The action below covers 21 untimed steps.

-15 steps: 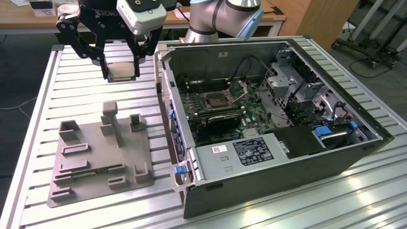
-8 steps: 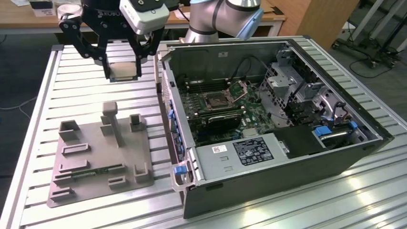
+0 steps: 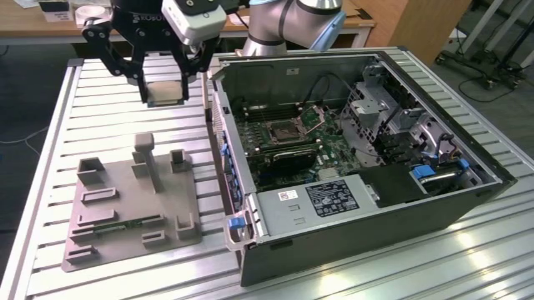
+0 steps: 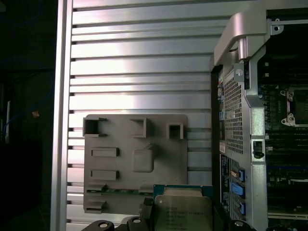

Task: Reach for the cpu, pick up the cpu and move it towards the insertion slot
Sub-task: 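Pick up the cpu and move it towards the insertion slot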

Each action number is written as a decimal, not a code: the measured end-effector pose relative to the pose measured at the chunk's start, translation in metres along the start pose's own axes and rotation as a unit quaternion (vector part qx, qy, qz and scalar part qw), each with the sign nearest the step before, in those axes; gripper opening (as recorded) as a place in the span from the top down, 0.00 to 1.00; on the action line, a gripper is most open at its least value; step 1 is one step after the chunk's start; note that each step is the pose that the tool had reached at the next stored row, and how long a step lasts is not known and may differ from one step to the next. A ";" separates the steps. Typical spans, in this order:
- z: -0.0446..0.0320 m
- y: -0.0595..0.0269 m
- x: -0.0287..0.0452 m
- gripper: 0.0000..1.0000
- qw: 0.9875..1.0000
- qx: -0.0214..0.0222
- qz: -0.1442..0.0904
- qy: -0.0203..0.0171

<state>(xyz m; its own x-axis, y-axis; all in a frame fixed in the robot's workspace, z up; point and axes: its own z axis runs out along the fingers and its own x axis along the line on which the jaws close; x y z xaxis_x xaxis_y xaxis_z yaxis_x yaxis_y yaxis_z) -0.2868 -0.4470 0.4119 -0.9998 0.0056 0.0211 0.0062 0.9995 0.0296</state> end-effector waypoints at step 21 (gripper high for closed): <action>-0.0001 0.0006 -0.0109 0.45 1.000 0.000 0.000 0.000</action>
<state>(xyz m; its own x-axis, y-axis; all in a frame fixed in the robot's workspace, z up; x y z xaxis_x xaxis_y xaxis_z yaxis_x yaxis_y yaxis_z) -0.2759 -0.4465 0.4118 -0.9998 0.0056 0.0210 0.0062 0.9995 0.0297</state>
